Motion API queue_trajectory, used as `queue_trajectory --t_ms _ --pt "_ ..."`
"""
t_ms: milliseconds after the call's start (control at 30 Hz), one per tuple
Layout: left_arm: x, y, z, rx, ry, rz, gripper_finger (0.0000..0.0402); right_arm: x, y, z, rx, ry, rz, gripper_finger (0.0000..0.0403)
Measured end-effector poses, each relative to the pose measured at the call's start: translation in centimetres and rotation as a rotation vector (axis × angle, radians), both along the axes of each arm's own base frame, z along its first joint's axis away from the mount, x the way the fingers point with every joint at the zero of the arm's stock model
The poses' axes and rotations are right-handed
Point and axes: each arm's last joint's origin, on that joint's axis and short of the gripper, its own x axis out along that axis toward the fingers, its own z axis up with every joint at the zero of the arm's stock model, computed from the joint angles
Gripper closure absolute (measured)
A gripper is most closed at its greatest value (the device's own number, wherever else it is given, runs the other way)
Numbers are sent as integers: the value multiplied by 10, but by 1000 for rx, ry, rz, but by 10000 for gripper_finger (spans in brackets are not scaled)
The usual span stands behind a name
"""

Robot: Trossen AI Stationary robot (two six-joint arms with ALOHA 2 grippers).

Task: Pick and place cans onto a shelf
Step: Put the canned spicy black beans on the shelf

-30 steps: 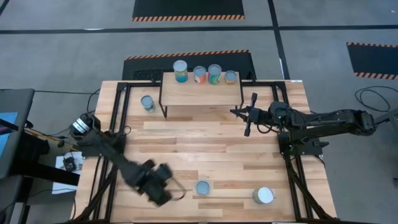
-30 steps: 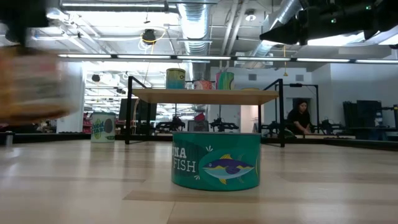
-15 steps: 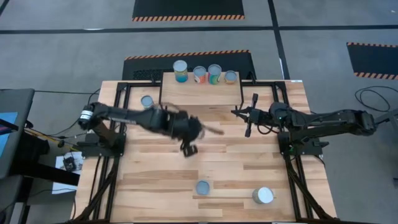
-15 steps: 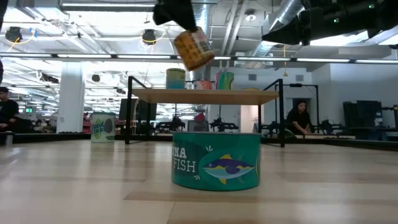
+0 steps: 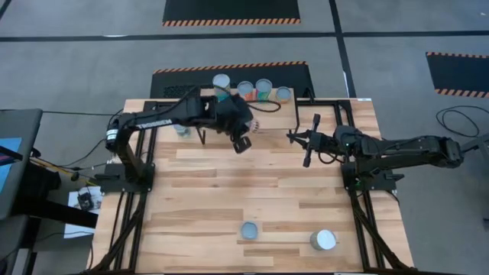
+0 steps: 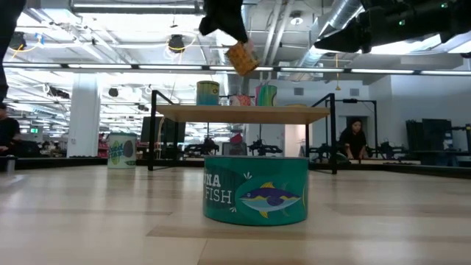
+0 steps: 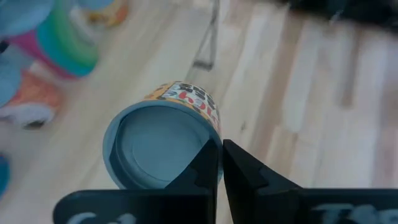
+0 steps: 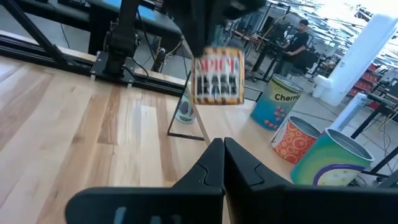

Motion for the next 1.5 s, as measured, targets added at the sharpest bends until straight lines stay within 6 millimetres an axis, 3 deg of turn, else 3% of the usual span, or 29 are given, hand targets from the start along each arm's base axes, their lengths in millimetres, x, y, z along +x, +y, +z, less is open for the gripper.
queue_trajectory --t_ms 233,600,867,1067,1500 --pt "14 36 -4 55 94 14 400 0 0 -1 1 4 2 389" --pt "17 83 -31 27 220 38 400 0 0 -1 1 10 4 389" --pt "15 91 -29 32 196 58 386 0 0 -1 2 11 4 388" --pt "26 98 -43 19 187 55 384 0 0 -2 4 16 5 388" --pt "31 100 -45 55 177 58 358 0 0 -3 5 30 5 387"
